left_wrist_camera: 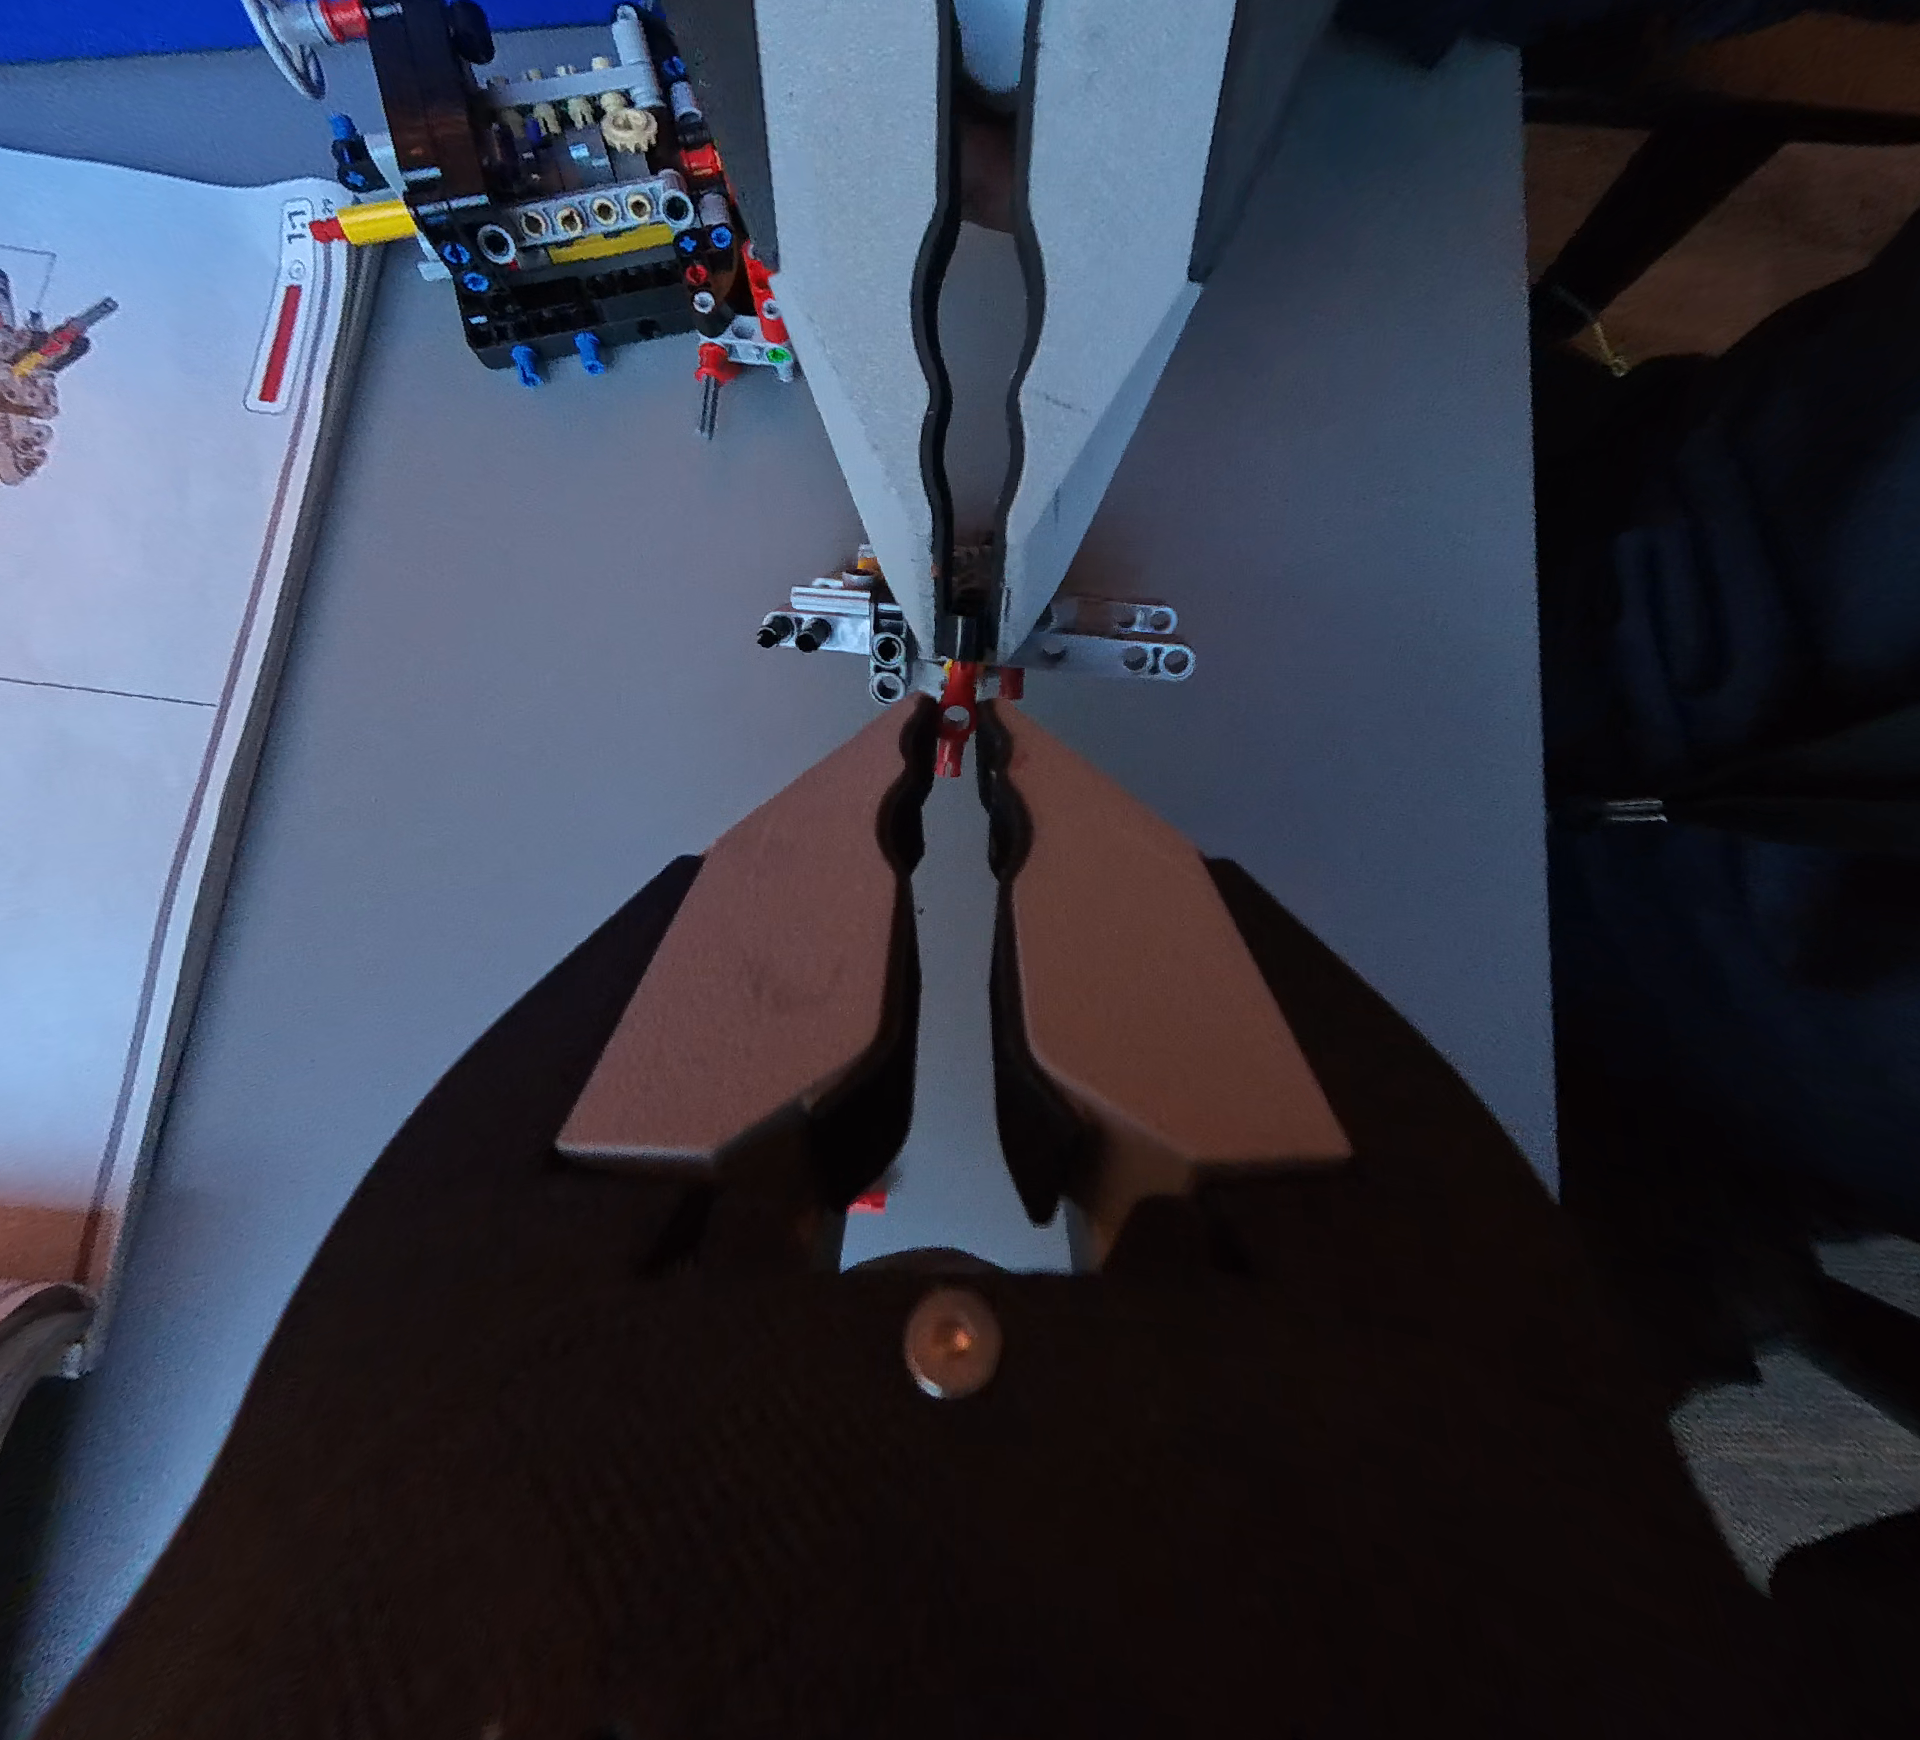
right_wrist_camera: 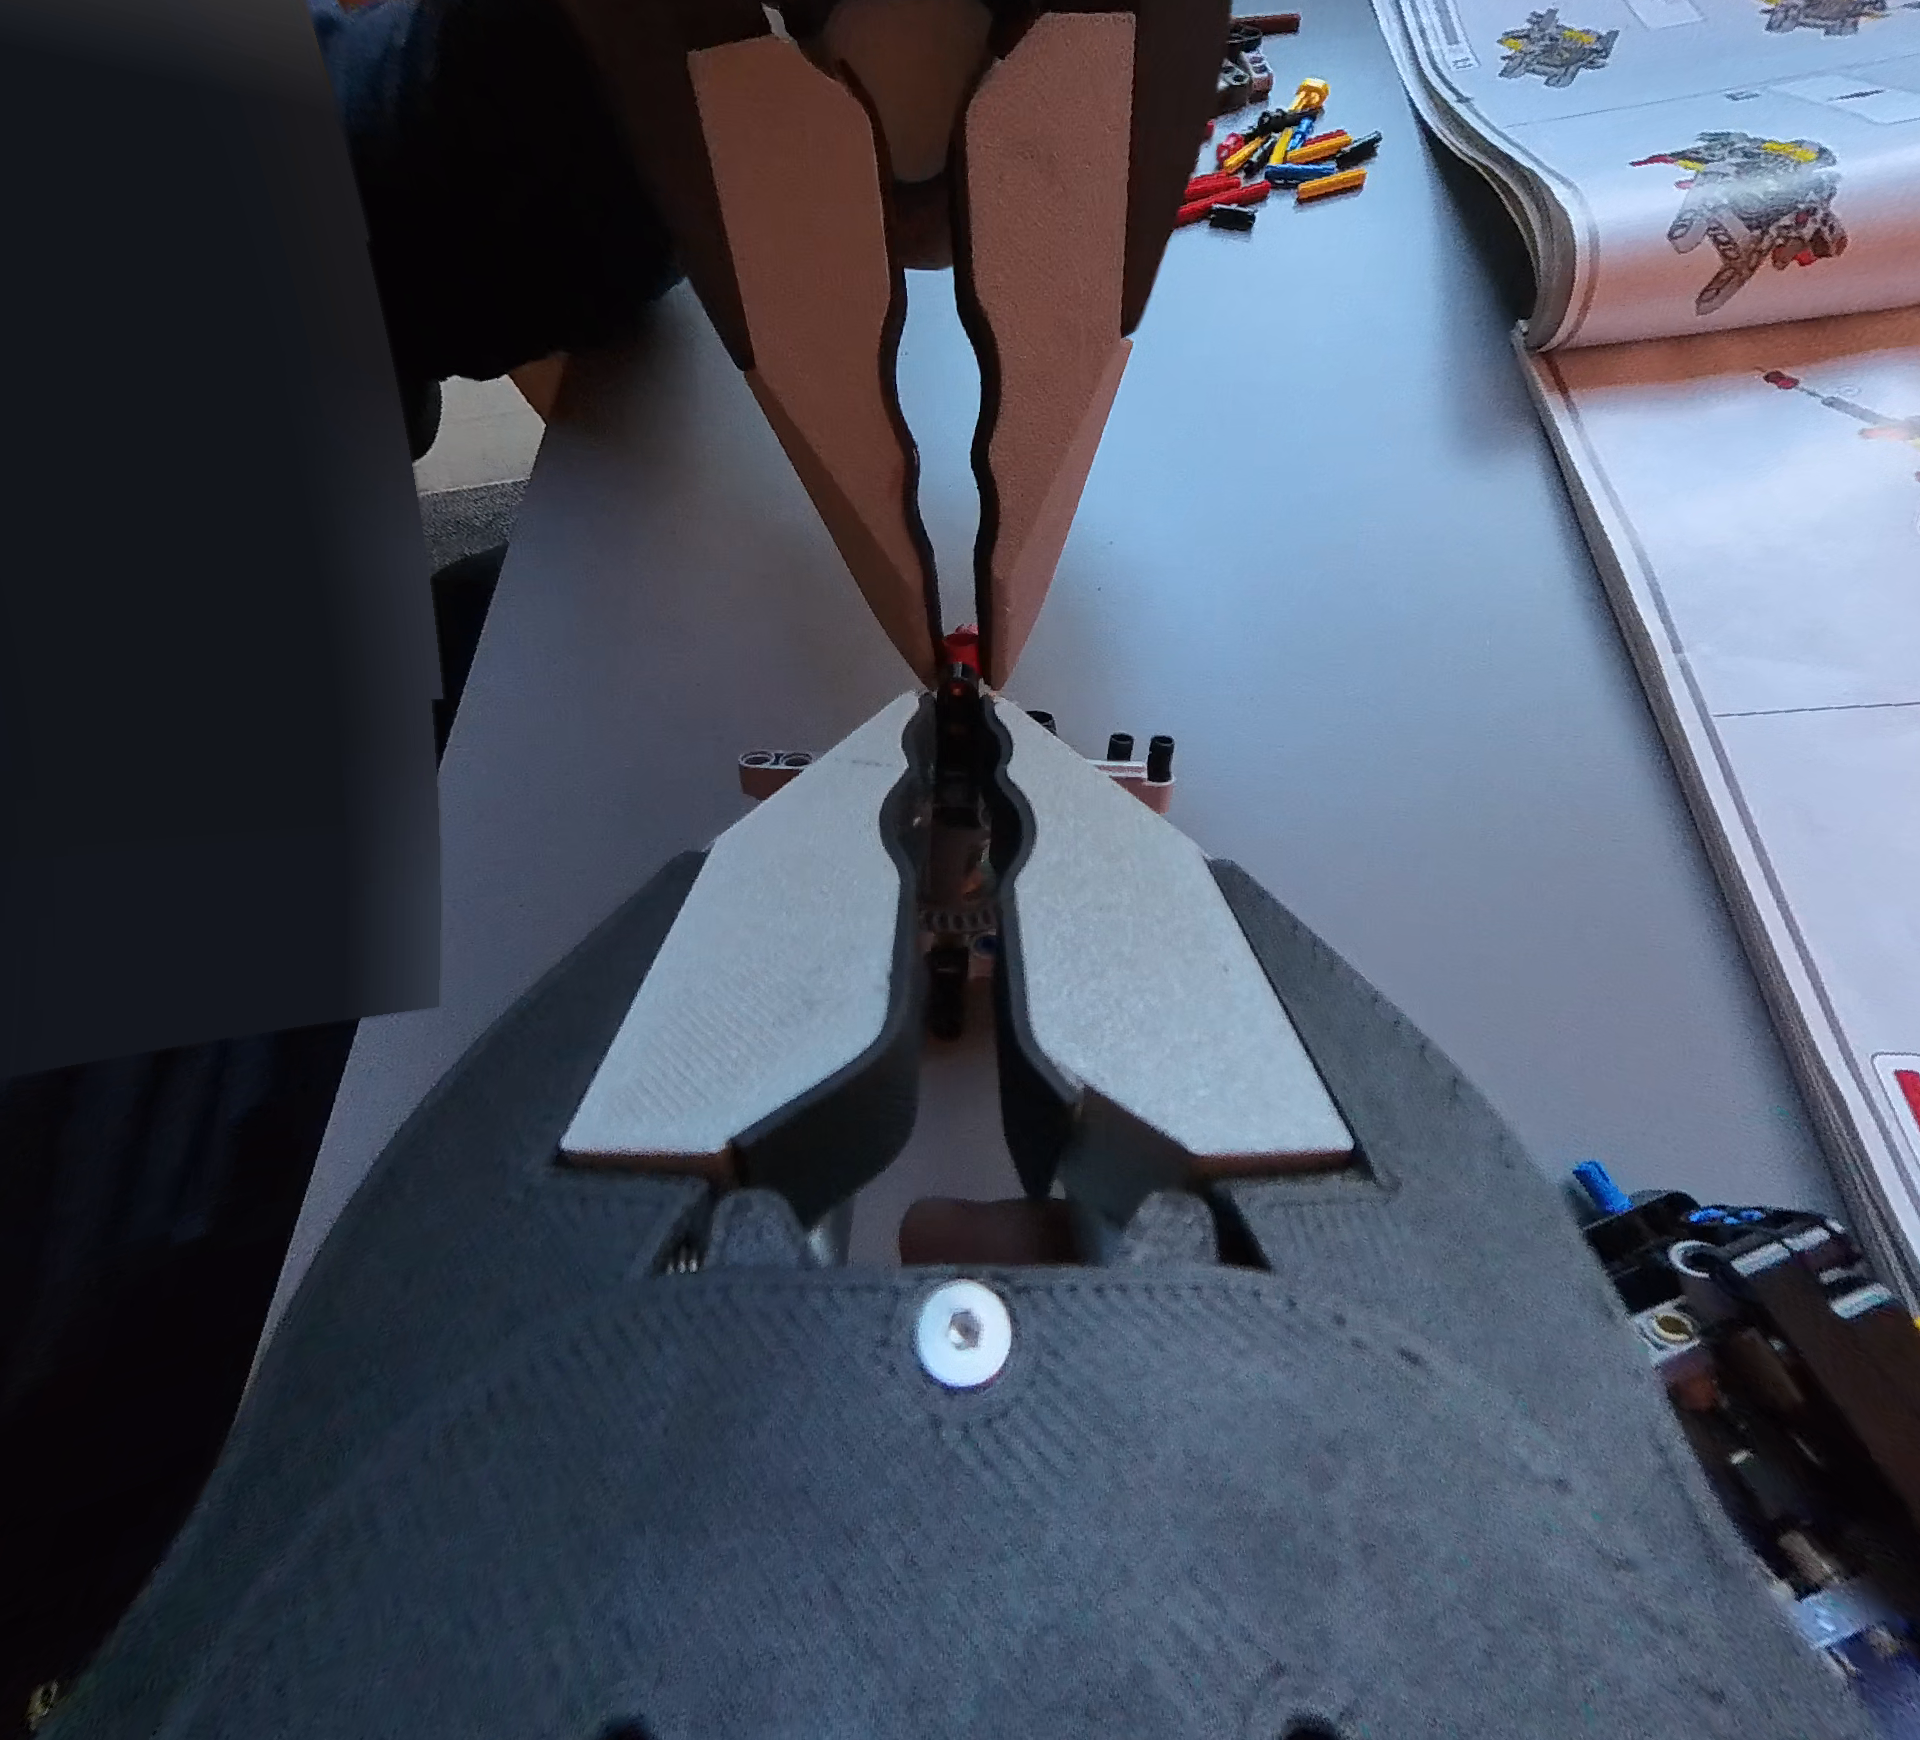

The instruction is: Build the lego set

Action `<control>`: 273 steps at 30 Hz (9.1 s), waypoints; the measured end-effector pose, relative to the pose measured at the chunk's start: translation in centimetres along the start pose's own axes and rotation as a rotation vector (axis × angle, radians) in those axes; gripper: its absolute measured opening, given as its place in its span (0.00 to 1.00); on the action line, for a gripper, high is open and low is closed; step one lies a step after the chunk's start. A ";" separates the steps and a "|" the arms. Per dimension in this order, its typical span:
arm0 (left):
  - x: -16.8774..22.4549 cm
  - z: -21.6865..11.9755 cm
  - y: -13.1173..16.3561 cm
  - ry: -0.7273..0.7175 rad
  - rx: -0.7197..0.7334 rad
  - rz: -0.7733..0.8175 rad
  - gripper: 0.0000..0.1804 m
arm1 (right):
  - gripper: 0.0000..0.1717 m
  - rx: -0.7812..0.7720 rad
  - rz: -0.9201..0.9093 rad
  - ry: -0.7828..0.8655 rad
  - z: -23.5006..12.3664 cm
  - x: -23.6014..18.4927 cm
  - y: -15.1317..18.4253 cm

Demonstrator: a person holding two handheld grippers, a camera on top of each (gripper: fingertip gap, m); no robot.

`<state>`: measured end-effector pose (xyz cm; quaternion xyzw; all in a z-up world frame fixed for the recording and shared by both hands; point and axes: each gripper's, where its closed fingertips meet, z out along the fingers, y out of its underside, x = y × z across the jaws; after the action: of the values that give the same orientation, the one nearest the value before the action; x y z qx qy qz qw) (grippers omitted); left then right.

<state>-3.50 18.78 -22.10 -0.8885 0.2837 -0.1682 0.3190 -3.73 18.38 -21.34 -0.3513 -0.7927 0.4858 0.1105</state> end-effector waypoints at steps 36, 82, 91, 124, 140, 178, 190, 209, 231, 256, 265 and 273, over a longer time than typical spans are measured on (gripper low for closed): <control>-1.2 -0.4 -1.3 0.025 0.157 -0.168 0.02 | 0.03 0.076 0.004 0.052 0.0 1.1 -0.9; -0.9 -1.6 -2.2 0.126 0.290 -0.145 0.01 | 0.02 0.194 0.169 -0.097 -1.0 1.0 -0.8; -0.3 -1.3 -1.8 0.101 0.232 -0.118 0.01 | 0.02 0.150 0.131 -0.104 -0.4 0.3 -0.5; -3.5 -3.5 -2.7 0.125 0.427 -0.347 0.01 | 0.09 0.360 0.304 -0.142 -2.5 2.7 -2.8; -2.8 -1.6 -2.2 0.238 0.379 -0.393 0.09 | 0.02 0.241 0.214 -0.027 -1.7 3.1 -1.6; -10.3 -9.7 -0.4 -0.188 0.570 -0.331 0.15 | 0.13 0.353 -0.083 0.323 -4.2 5.0 -2.8; -7.3 -7.1 5.2 -0.050 0.177 -0.361 0.13 | 0.12 0.306 -0.100 0.384 -3.7 6.2 -1.9; -2.7 -3.8 10.1 -0.028 -0.168 0.136 0.16 | 0.11 0.306 -0.109 0.368 -3.3 5.7 -2.0; -2.9 -3.6 -0.3 -0.412 0.228 0.547 0.12 | 0.09 0.371 0.047 0.137 -1.6 2.5 -3.2; 3.3 -6.1 -6.8 -0.516 0.649 0.774 0.12 | 0.03 0.613 0.397 -0.628 -4.1 -3.8 -6.9; 2.3 -5.4 -6.3 -0.556 0.597 0.771 0.12 | 0.02 0.604 0.370 -0.505 -4.1 -2.5 -6.6; 1.7 -4.6 -5.5 -0.492 0.557 0.705 0.14 | 0.02 0.552 0.325 -0.391 -3.4 -1.7 -5.9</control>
<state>-2.23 19.02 -14.85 -0.6333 0.4271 0.0946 0.6384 -3.37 17.92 -14.35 -0.3299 -0.5720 0.7503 -0.0310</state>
